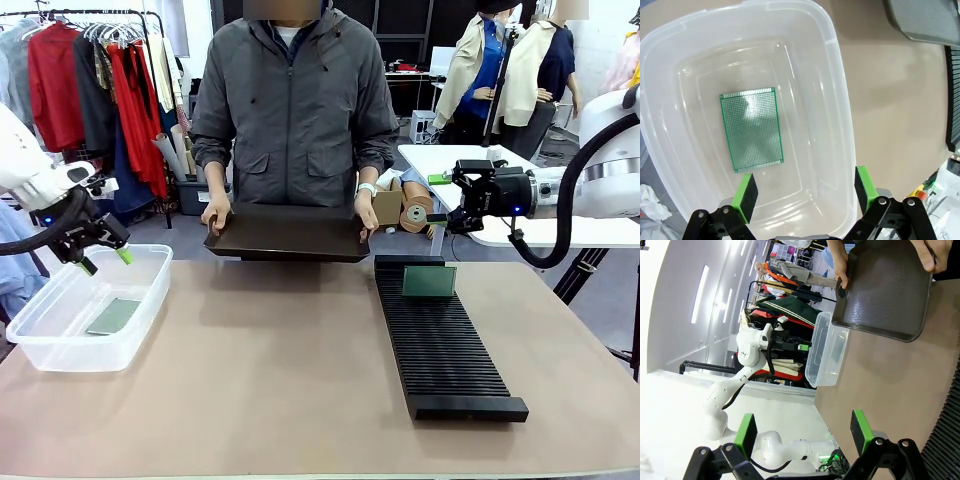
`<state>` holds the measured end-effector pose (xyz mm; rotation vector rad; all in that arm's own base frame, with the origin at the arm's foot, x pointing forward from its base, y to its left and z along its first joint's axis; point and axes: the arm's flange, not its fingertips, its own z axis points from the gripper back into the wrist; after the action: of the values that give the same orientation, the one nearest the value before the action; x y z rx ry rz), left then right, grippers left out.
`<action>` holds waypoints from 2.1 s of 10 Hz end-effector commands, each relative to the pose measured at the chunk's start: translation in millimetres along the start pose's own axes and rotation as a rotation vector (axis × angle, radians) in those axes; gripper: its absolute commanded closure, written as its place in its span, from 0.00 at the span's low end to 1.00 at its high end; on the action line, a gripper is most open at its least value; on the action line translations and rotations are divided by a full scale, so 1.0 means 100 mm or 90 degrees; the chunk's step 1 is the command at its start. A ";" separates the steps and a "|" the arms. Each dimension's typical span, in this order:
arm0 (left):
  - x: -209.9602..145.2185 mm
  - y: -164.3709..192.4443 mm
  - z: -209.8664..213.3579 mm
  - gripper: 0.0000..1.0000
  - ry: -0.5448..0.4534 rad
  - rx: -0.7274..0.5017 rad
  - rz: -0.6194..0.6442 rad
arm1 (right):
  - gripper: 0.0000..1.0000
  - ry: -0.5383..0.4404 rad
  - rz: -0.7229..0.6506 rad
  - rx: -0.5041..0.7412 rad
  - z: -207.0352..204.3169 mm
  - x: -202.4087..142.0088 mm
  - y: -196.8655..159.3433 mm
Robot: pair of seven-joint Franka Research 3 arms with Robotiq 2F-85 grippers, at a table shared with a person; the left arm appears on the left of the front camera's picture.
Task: Sort PCBs into racks and boxes based on the side picked up.
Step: If the short side of the Blank PCB is picked up, insert it into the PCB Rack ; if the long side is picked up, place it in the Organizing box.
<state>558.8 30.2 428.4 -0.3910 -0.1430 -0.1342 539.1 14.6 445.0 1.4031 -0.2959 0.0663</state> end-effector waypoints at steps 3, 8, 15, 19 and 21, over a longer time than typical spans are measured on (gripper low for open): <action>-0.04 0.01 -0.02 0.00 0.011 0.018 0.008 | 0.00 -0.001 -0.001 0.000 0.00 0.00 0.02; -0.04 0.02 -0.08 0.00 0.013 0.007 0.014 | 0.00 -0.001 -0.001 0.000 0.00 0.00 0.02; -0.18 -0.08 0.34 0.00 -0.143 -0.471 -0.035 | 0.00 -0.001 -0.001 0.000 0.00 0.00 0.02; -0.18 -0.15 0.37 0.00 -0.158 -0.637 -0.046 | 0.00 -0.001 -0.001 0.000 0.00 0.00 0.02; -0.15 -0.14 0.33 0.00 -0.154 -0.627 -0.031 | 0.00 -0.001 -0.001 0.000 0.00 0.00 0.02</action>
<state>535.6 27.8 460.4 -1.3712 -0.3062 -0.2059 539.2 14.6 445.0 1.4031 -0.2958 0.0662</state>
